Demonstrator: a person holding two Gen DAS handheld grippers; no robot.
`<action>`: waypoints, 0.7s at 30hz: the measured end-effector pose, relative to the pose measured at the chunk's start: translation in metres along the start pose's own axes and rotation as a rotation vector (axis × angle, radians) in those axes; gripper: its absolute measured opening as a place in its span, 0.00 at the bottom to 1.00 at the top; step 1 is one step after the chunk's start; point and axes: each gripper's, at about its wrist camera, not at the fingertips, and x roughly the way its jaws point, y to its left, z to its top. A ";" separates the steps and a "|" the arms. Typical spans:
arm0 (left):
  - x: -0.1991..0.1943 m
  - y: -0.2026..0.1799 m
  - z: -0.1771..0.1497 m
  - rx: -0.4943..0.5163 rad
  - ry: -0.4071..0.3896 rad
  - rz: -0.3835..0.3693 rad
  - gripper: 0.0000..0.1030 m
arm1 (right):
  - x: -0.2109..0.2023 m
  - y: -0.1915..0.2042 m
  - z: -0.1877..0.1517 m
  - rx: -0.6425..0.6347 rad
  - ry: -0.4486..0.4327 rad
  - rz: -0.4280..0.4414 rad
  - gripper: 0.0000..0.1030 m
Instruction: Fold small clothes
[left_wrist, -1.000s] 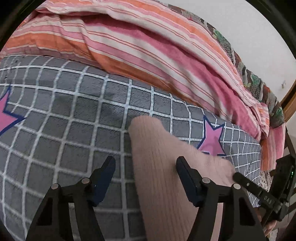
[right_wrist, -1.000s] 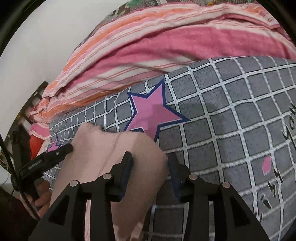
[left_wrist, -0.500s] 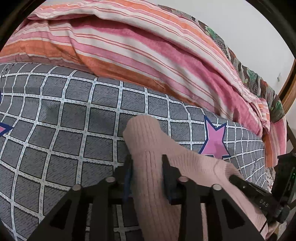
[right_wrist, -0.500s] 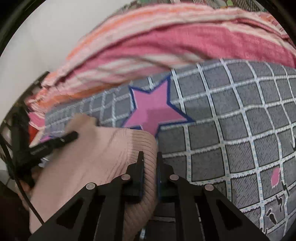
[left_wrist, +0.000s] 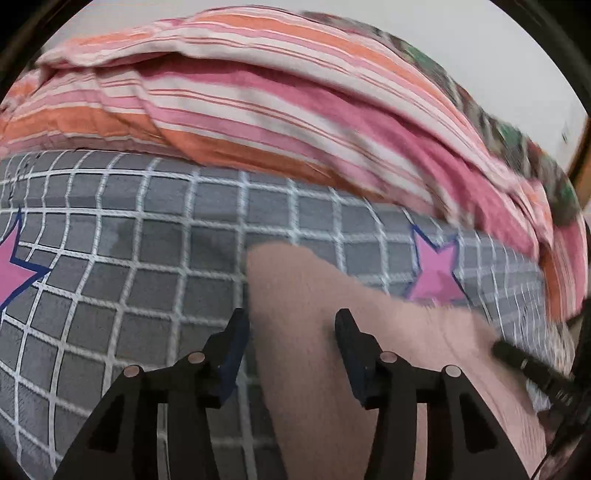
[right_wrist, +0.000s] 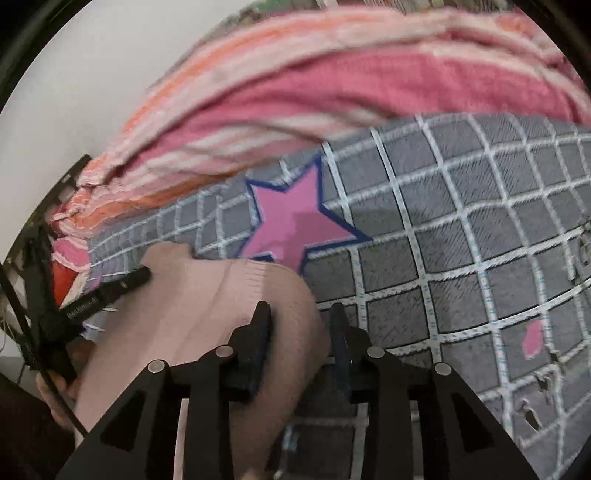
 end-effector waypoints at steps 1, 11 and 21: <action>-0.003 -0.006 -0.004 0.019 0.010 -0.002 0.47 | -0.007 0.004 -0.001 -0.010 -0.014 0.008 0.33; -0.064 -0.001 -0.076 -0.025 -0.002 -0.115 0.61 | -0.045 0.010 -0.048 0.009 -0.011 0.048 0.39; -0.078 0.010 -0.103 -0.132 -0.009 -0.207 0.60 | -0.072 0.011 -0.079 0.042 -0.081 0.061 0.36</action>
